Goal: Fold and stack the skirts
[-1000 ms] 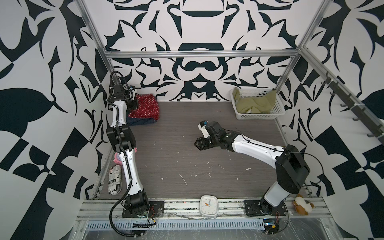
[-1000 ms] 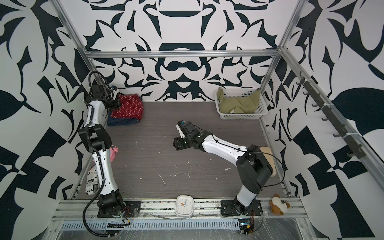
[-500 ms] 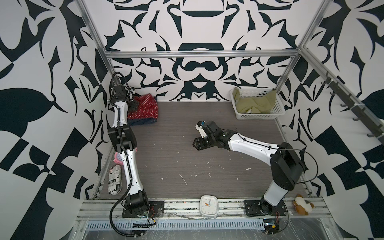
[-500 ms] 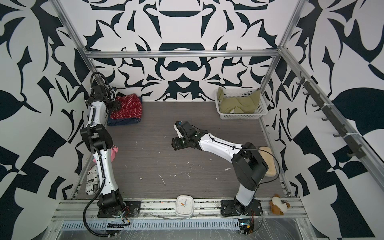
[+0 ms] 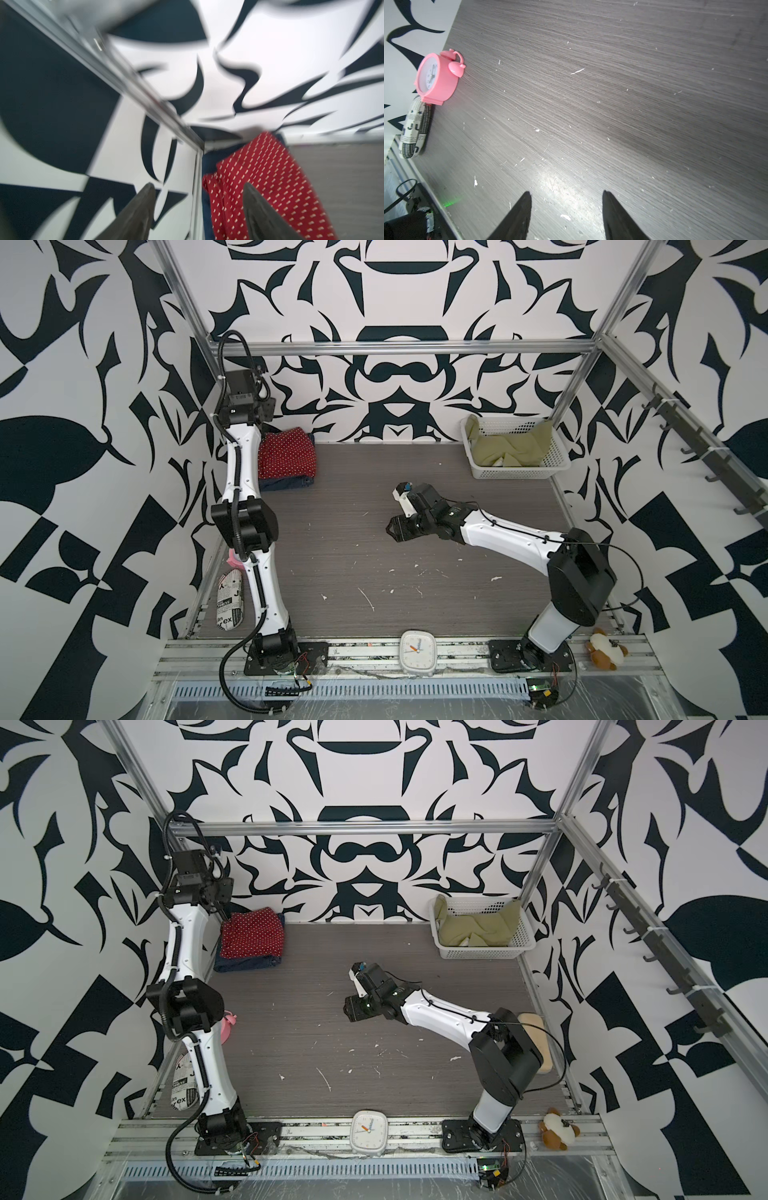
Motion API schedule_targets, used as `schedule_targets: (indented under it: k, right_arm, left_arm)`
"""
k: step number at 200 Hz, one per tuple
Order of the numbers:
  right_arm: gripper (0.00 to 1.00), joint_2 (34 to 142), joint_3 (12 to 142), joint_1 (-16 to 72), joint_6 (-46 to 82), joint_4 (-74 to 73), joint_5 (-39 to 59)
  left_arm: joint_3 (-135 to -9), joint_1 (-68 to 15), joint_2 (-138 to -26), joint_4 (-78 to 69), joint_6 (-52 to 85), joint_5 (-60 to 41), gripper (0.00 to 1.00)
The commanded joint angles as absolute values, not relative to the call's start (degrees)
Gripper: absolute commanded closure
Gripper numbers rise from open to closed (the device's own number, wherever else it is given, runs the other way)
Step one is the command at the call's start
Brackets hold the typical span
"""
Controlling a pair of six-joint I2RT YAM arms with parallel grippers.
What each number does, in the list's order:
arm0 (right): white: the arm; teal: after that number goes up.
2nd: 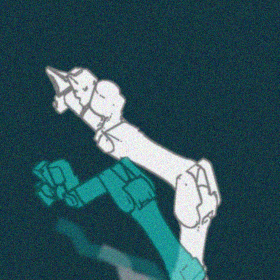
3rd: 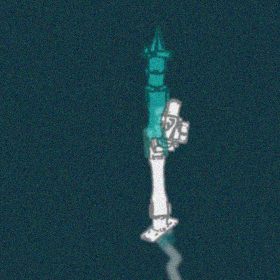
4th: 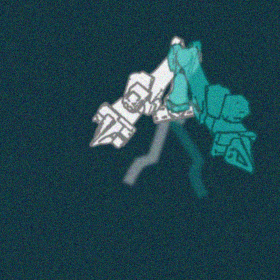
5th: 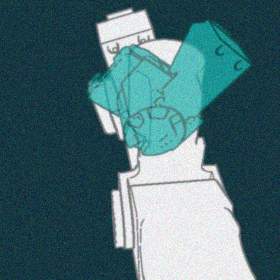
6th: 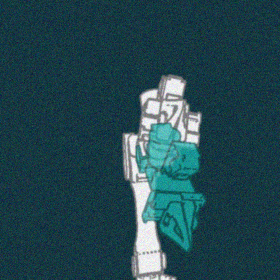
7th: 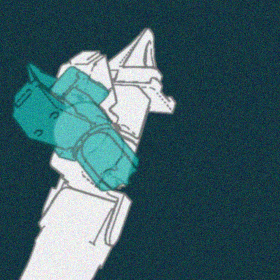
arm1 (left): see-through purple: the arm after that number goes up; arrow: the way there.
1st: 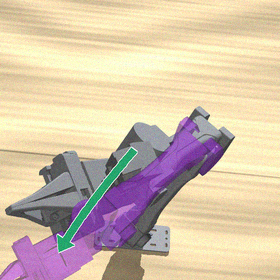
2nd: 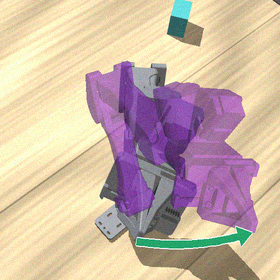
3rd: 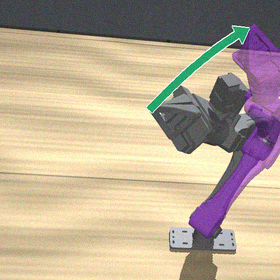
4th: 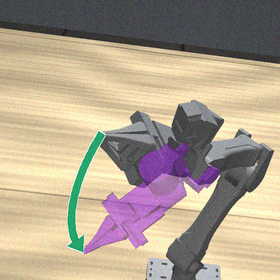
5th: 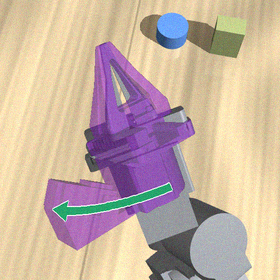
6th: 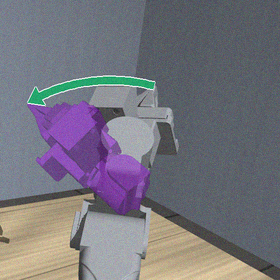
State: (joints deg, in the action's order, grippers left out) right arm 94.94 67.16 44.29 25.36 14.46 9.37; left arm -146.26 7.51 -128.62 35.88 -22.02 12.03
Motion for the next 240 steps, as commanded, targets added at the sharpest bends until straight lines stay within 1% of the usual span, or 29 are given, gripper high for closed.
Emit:
schedule_targets:
  k: [1, 15, 28, 61, 72, 87, 90, 93, 103, 118, 138, 155, 173, 210, 227, 240]
  right_arm:
    - [0.41, 90.5, 65.1, 44.5, 25.7, 10.5, 9.3]
    - [0.41, 89.2, 63.5, 44.5, 25.4, 9.8, 8.4]
    - [0.41, 88.4, 62.5, 44.4, 25.3, 9.1, 7.9]
    - [0.41, 87.4, 61.1, 44.2, 25.3, 8.6, 8.0]
    - [0.41, 87.1, 61.1, 44.2, 25.3, 8.6, 8.0]
    - [0.41, 87.0, 61.3, 44.1, 25.1, 8.8, 8.1]
    - [0.41, 87.1, 61.4, 44.1, 25.0, 8.7, 8.1]
    - [0.41, 87.1, 61.6, 44.0, 24.9, 8.9, 8.1]
    - [0.41, 87.4, 62.0, 44.0, 24.7, 9.2, 8.2]
    - [0.41, 87.8, 62.5, 43.9, 24.6, 9.1, 8.4]
    - [0.41, 88.6, 63.4, 43.9, 24.3, 9.8, 8.7]
    - [0.41, 89.0, 64.1, 43.9, 24.3, 10.5, 8.8]
    - [0.41, 89.2, 64.8, 43.9, 24.1, 11.2, 8.8]
    - [0.41, 89.7, 66.2, 43.9, 23.8, 12.5, 8.4]
    - [0.41, 89.9, 66.4, 43.9, 23.9, 12.5, 8.4]
    - [0.41, 90.1, 66.5, 43.9, 24.1, 12.5, 8.5]
  left_arm:
    - [-144.3, 8.0, -128.4, 37.8, -19.2, 8.9, 0.33]
    - [-137.6, 8.1, -126.7, 34.6, -17.3, 3.1, 0.34]
    - [-132.4, 8.8, -126.8, 30.6, -14.8, -0.6, 0.39]
    - [-133.3, 11.9, -132.9, 32.2, -5.2, -8.9, 0.47]
    - [-130.7, 11.9, -133.0, 31.3, -4.0, -8.8, 0.49]
    - [-123.1, 11.9, -131.2, 27.1, -1.7, -7.6, 0.50]
    - [-121.2, 12.0, -130.6, 25.9, -1.3, -7.4, 0.51]
    - [-119.5, 12.1, -130.0, 24.6, -0.8, -7.1, 0.55]
    - [-112.7, 12.6, -128.1, 20.2, 1.1, -6.2, 0.58]
    - [-105.4, 14.3, -126.4, 15.0, 4.9, -7.0, 0.59]
    - [-101.6, 16.6, -126.7, 12.8, 8.2, -6.9, 0.60]
    - [-102.6, 17.9, -128.2, 14.2, 8.3, -5.5, 0.60]
    - [-106.4, 18.2, -129.3, 17.6, 6.6, -4.6, 0.60]
    - [-113.5, 18.1, -127.7, 19.1, 7.9, -5.8, 0.55]
    - [-119.2, 17.0, -128.6, 20.5, 8.4, -5.9, 0.54]
    - [-126.2, 15.3, -131.2, 23.5, 7.8, -5.6, 0.54]
